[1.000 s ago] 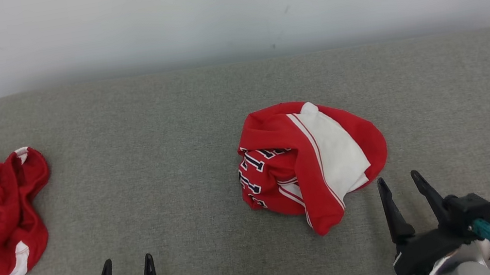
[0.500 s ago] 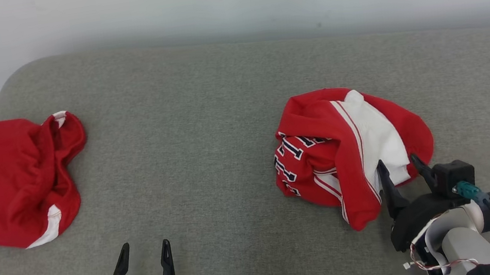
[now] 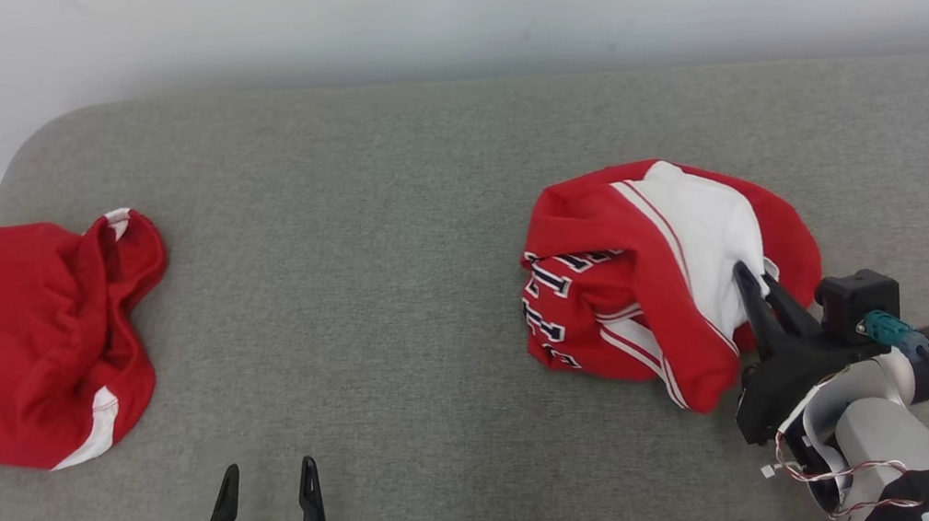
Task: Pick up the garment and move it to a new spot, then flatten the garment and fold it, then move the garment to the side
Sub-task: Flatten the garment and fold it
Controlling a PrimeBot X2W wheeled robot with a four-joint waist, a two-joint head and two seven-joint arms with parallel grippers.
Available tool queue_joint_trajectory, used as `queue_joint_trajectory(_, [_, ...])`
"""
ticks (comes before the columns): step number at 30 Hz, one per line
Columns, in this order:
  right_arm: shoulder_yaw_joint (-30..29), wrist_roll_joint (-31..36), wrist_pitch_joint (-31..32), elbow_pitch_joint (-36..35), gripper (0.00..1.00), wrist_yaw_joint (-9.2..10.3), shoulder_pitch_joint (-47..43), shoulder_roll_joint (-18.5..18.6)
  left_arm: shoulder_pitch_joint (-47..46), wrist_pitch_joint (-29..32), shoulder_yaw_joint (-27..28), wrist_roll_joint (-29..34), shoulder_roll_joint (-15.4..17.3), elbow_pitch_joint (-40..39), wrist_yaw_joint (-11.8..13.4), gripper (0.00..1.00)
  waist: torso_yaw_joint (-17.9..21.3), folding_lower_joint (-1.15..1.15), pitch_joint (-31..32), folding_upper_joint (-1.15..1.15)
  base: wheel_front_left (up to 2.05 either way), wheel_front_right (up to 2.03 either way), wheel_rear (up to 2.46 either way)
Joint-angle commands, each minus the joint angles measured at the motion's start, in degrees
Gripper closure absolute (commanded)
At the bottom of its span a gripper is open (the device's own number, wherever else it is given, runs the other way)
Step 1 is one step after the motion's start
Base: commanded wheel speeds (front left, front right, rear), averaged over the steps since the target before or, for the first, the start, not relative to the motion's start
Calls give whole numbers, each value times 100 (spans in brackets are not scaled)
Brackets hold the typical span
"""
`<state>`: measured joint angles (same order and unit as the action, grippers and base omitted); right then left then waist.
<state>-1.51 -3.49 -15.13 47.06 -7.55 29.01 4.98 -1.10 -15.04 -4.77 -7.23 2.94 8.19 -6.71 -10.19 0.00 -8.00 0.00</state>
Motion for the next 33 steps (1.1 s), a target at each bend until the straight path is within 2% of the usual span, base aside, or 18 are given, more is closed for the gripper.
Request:
queue_joint_trajectory(1, [44, 25, -7, -114, 100, 12, -82, 40, 70, -17, 20, -54, -9, 7, 9, 0, 88, 0, 63, 0, 0, 0, 0])
queue_joint_trajectory(14, [301, -265, -7, -2196, 100, 13, -966, 468, 189, -17, 78, -152, -7, 18, -18, 0, 811, 0, 423, 0, 0, 0, 0])
queue_joint_trajectory(20, [344, -486, -7, -3284, 100, 13, -1627, 538, 214, -17, 50, -199, -8, 11, -26, 0, 952, 0, 454, 0, 0, 0, 0])
queue_joint_trajectory(23, [560, -520, -6, -3782, 100, 13, -2055, 539, 238, -17, 35, -228, -7, 8, -25, 0, 960, 0, 465, 0, 0, 0, 0])
queue_joint_trajectory(27, [951, -511, -6, -4000, 100, 13, -2677, 498, 284, -17, 32, -272, -8, 33, -32, 0, 928, 0, 488, 0, 0, 0, 0])
queue_joint_trajectory(33, [1392, -505, -6, -3528, 100, 13, -3274, 424, 351, -17, 33, -309, -6, 57, -40, 0, 901, 0, 521, 0, 0, 0, 0])
